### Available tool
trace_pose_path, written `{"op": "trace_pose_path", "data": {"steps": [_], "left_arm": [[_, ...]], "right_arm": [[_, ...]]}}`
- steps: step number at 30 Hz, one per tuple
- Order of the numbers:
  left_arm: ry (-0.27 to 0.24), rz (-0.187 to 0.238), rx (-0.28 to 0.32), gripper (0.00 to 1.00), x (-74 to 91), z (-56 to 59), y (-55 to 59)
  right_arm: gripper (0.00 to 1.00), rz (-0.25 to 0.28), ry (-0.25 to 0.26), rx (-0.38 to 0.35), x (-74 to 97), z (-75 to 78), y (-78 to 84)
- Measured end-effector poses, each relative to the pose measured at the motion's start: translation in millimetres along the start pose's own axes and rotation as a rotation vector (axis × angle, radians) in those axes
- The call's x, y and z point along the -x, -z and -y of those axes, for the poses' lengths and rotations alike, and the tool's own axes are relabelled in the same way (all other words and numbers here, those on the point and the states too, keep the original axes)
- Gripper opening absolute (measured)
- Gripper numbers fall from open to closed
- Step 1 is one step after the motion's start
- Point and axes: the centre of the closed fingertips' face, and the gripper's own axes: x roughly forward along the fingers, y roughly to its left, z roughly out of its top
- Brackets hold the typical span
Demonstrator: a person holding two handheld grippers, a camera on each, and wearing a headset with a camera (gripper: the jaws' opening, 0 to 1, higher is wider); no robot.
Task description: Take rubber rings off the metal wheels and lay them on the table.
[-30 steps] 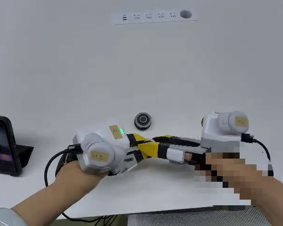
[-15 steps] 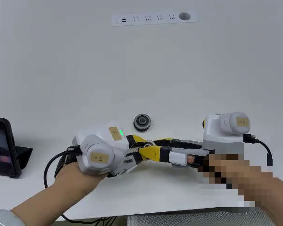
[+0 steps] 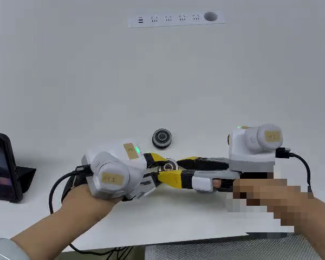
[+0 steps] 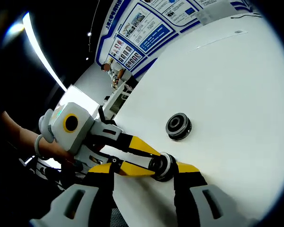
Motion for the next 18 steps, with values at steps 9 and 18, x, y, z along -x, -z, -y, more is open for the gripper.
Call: {"op": "trace_pose_path", "data": {"steps": [9, 18], "left_arm": [[-0.001, 0.001, 0.001, 0.13, 0.0, 0.2, 0.2], [0.0, 0.001, 0.0, 0.13, 0.0, 0.0, 0.3]], "right_arm": [[0.51, -0.012, -0.004, -0.022, 3.8, -2.4, 8.2], [0.49, -0.009, -0.017, -0.063, 6.0, -5.6, 12.7]]}}
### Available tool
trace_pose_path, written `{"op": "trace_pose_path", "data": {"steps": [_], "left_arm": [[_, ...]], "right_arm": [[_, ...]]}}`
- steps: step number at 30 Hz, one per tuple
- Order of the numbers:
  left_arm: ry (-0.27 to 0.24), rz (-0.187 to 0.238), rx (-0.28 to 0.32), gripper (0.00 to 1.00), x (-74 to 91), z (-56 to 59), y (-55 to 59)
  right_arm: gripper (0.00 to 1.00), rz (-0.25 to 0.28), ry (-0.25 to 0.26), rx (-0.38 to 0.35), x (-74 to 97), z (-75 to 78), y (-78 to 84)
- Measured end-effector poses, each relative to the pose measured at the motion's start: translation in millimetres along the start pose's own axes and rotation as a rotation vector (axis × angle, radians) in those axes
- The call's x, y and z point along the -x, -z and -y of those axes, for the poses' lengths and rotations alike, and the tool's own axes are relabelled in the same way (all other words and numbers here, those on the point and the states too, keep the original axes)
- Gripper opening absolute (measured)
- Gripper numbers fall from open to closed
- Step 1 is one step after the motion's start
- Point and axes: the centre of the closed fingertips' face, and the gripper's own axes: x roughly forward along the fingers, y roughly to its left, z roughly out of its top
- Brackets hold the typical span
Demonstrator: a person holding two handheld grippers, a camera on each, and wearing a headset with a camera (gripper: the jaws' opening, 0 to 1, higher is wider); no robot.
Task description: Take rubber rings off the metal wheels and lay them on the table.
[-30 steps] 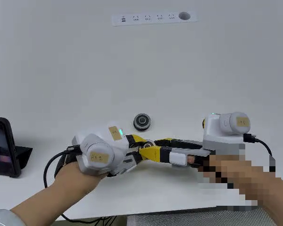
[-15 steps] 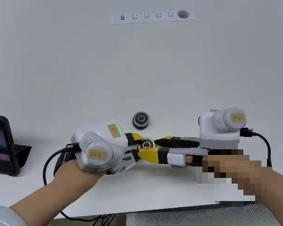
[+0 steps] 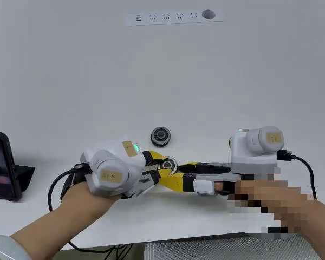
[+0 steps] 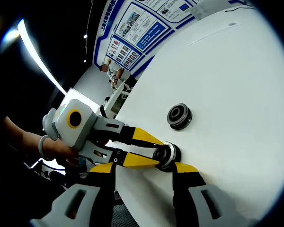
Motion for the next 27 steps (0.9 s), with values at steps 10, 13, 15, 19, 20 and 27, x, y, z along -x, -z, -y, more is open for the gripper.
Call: {"op": "trace_pose_path", "data": {"steps": [10, 13, 15, 19, 20, 27], "left_arm": [[0.0, 0.0, 0.0, 0.13, -0.3, -0.3, 0.4], [-0.001, 0.0, 0.001, 0.13, -0.2, -0.2, 0.0], [-0.001, 0.0, 0.002, 0.13, -0.3, -0.3, 0.1], [-0.001, 0.001, 0.002, 0.13, -0.5, -0.3, -0.2], [-0.001, 0.001, 0.002, 0.13, -0.5, -0.3, 0.0], [-0.002, 0.001, 0.003, 0.13, -0.5, -0.4, 0.1]], "right_arm": [[0.47, 0.045, -0.002, -0.029, 8.2, -1.5, -5.2], [0.51, 0.058, 0.021, -0.017, 7.7, 4.6, -9.0], [0.51, 0.059, 0.022, -0.018, 6.4, 7.4, -11.0], [0.52, 0.065, 0.027, -0.011, 2.5, 9.8, -17.4], [0.52, 0.065, 0.027, -0.009, 1.4, 10.2, -18.5], [0.53, 0.042, 0.025, 0.007, -7.0, 12.8, -20.3]]}}
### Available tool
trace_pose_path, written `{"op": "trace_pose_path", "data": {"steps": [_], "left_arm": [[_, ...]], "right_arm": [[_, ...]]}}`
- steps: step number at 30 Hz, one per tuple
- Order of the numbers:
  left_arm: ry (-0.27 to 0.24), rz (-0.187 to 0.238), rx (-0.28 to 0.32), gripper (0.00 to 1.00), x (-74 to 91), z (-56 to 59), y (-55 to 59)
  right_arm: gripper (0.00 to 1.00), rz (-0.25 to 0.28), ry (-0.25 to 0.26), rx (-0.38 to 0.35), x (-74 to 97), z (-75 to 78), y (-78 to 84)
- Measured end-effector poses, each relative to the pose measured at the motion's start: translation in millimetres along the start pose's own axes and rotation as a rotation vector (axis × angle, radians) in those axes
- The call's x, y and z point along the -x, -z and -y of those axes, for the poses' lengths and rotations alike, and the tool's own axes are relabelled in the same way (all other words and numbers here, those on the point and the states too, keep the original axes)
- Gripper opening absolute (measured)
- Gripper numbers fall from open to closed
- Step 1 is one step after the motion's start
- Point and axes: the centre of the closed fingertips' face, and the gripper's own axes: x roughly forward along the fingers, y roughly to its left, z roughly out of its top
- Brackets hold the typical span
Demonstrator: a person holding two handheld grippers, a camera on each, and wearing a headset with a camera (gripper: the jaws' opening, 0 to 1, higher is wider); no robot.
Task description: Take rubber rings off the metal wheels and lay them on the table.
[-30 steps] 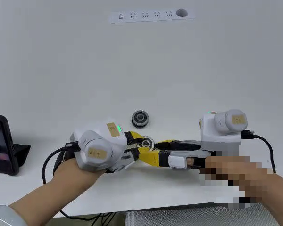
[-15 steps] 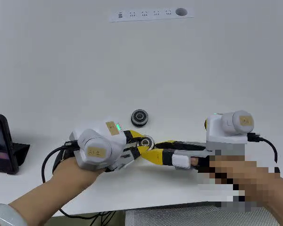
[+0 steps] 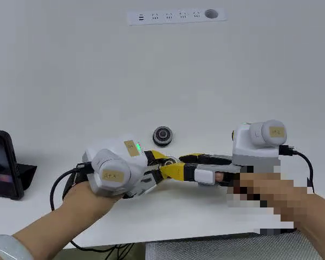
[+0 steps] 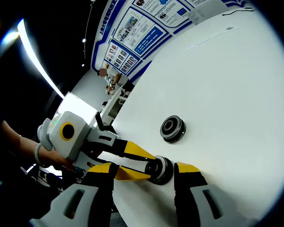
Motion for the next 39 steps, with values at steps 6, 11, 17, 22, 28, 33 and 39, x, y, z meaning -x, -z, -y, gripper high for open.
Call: {"op": "trace_pose_path", "data": {"steps": [6, 11, 17, 22, 28, 33, 39], "left_arm": [[0.0, 0.003, 0.002, 0.13, 0.0, -0.1, 0.2], [0.0, 0.004, 0.002, 0.13, 0.0, 0.0, 0.3], [0.001, 0.006, 0.002, 0.13, 0.2, 0.2, 0.1], [0.001, 0.006, 0.002, 0.13, 0.3, 0.1, 0.0], [0.001, 0.006, 0.001, 0.13, 0.3, 0.0, -0.1], [0.0, 0.005, 0.003, 0.13, 0.4, -0.1, -0.4], [0.0, 0.006, 0.003, 0.13, 0.2, -0.1, 0.1]], "right_arm": [[0.53, -0.025, -0.012, 0.008, -4.7, -1.9, 2.0], [0.53, -0.035, -0.015, 0.009, -5.3, -1.5, 2.7], [0.55, -0.062, -0.032, 0.018, -2.5, -5.8, 5.7], [0.56, -0.071, -0.039, 0.023, 0.5, -8.5, 7.0], [0.55, -0.077, -0.043, 0.021, 1.9, -10.0, 8.5], [0.55, -0.075, -0.042, 0.017, 3.4, -10.9, 9.2], [0.55, -0.079, -0.04, 0.018, 6.3, -11.4, 11.4]]}}
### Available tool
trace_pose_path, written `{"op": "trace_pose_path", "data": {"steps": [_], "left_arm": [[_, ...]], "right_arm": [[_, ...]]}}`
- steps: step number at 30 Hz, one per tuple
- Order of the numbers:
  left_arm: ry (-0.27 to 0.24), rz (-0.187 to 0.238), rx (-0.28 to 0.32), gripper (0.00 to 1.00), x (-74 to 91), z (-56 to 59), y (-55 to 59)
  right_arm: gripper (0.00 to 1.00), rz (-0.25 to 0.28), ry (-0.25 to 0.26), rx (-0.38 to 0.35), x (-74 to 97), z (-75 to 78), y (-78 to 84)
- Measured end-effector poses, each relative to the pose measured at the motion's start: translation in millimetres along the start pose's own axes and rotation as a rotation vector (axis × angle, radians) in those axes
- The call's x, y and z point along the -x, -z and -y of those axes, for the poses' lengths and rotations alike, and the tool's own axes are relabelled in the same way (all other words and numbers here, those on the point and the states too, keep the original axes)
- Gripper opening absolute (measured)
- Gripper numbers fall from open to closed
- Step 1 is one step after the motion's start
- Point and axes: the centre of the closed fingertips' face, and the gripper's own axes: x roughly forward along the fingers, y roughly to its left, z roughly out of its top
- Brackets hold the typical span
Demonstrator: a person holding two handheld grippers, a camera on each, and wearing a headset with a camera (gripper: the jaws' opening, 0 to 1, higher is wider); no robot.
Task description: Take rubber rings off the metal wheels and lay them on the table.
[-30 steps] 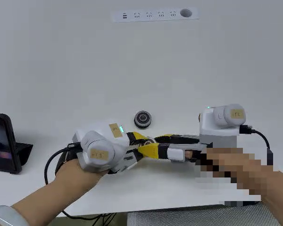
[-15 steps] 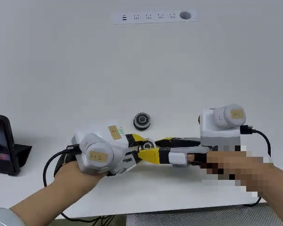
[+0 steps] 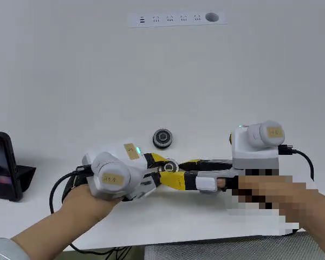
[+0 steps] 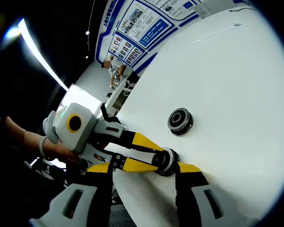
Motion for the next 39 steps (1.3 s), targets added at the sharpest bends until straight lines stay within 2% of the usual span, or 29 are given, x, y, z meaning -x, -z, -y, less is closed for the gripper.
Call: {"op": "trace_pose_path", "data": {"steps": [13, 19, 25, 39], "left_arm": [[0.001, 0.002, 0.0, 0.13, 0.2, 0.6, 0.3], [0.0, 0.005, 0.002, 0.13, 0.4, 0.7, 0.1], [0.001, 0.006, 0.002, 0.13, 0.6, 0.6, -0.1], [0.001, 0.009, 0.005, 0.13, 0.1, 0.4, 0.0]], "right_arm": [[0.51, 0.009, -0.002, -0.012, 4.6, -1.1, 0.3], [0.38, 0.011, 0.032, -0.042, 4.7, 9.7, 0.2], [0.25, -0.015, 0.069, -0.054, 5.1, 18.7, 5.6], [0.08, 0.003, 0.116, -0.104, 6.4, 32.4, 5.0]]}}
